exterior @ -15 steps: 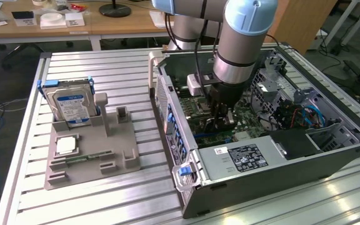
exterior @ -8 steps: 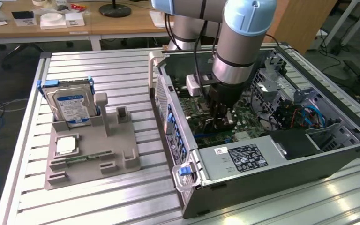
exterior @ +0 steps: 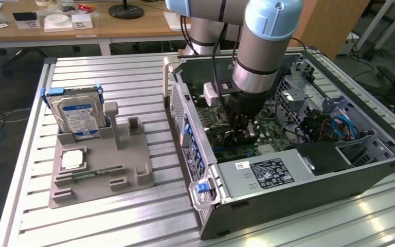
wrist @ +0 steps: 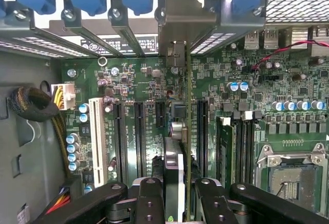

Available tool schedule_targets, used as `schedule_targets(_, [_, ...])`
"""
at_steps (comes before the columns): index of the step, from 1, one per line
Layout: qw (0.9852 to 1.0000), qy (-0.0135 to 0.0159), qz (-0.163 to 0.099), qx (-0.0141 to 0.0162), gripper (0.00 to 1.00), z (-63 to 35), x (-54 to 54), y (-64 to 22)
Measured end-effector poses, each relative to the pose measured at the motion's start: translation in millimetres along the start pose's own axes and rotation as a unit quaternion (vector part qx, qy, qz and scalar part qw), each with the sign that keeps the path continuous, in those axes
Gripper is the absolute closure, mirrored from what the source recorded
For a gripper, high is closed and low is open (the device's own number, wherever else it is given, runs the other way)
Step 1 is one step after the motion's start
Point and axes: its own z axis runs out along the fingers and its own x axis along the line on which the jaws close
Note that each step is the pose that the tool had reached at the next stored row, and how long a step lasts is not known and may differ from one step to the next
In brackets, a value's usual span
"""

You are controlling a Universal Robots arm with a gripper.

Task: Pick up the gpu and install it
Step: 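Insert the gpu into the slot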

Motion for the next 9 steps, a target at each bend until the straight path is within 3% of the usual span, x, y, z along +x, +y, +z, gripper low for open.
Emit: schedule_targets(9, [1.0,0.0001,0.0,-0.0003,0.72,0.3,0.0,0.0])
